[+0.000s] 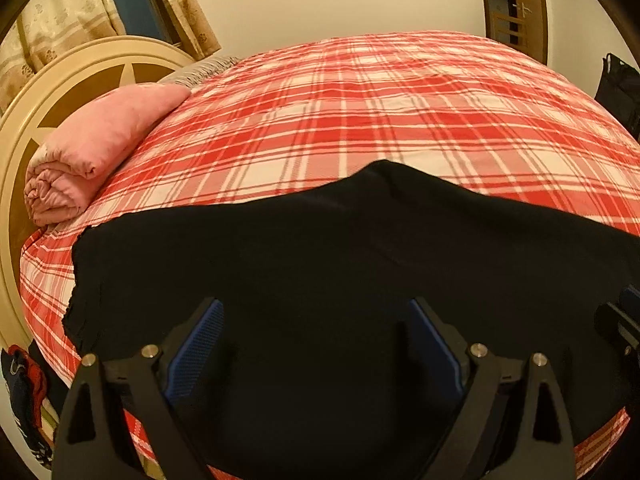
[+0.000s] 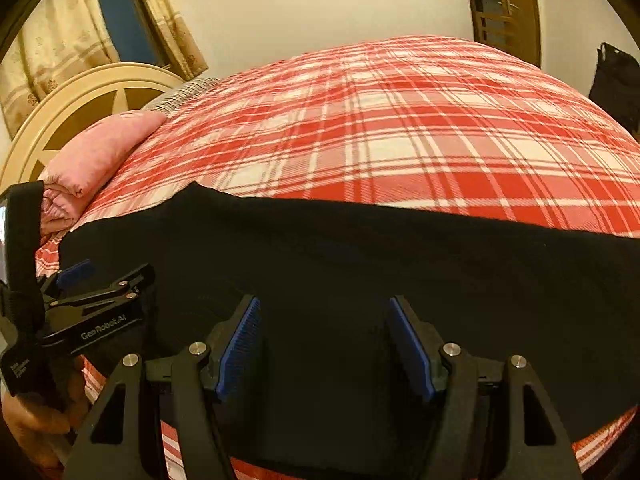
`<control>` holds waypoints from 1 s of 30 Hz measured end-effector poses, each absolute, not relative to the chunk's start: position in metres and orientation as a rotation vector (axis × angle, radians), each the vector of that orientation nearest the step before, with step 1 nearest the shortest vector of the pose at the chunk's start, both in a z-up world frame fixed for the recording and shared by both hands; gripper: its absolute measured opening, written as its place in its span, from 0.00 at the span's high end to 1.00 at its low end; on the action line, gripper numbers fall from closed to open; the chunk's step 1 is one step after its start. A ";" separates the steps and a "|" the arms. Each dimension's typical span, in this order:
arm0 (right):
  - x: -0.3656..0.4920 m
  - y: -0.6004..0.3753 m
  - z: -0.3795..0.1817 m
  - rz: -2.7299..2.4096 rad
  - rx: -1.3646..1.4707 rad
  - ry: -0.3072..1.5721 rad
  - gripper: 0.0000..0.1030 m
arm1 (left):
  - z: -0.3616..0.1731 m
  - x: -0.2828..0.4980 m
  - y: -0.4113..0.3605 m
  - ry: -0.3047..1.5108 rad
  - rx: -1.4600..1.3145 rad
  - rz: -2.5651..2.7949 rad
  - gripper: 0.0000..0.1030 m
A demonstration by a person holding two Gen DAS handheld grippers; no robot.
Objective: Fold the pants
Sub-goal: 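Grasp the folded pants edge with the right gripper and lift it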
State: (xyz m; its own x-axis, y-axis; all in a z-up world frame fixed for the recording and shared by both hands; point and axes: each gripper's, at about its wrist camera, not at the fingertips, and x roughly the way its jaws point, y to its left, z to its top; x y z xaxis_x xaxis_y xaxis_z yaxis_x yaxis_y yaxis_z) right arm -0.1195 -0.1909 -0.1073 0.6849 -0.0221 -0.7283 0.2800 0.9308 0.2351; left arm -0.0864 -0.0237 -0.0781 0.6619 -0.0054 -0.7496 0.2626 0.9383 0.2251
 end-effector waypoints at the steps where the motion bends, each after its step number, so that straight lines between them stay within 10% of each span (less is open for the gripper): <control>1: -0.122 -0.195 -0.107 -0.197 0.348 0.802 0.35 | -0.078 -0.087 -0.025 0.838 0.331 -0.157 0.08; 30: -0.179 -0.256 -0.078 -0.445 0.360 0.730 0.34 | -0.069 -0.129 -0.123 0.833 0.392 -0.406 0.08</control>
State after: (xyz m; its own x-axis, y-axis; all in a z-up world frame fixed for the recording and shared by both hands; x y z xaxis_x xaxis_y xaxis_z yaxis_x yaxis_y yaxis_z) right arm -0.1795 -0.2556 -0.0776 0.6600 -0.2618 -0.7042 0.5063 0.8475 0.1595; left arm -0.1295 -0.1227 -0.0689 0.6058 -0.1911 -0.7723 0.4909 0.8537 0.1738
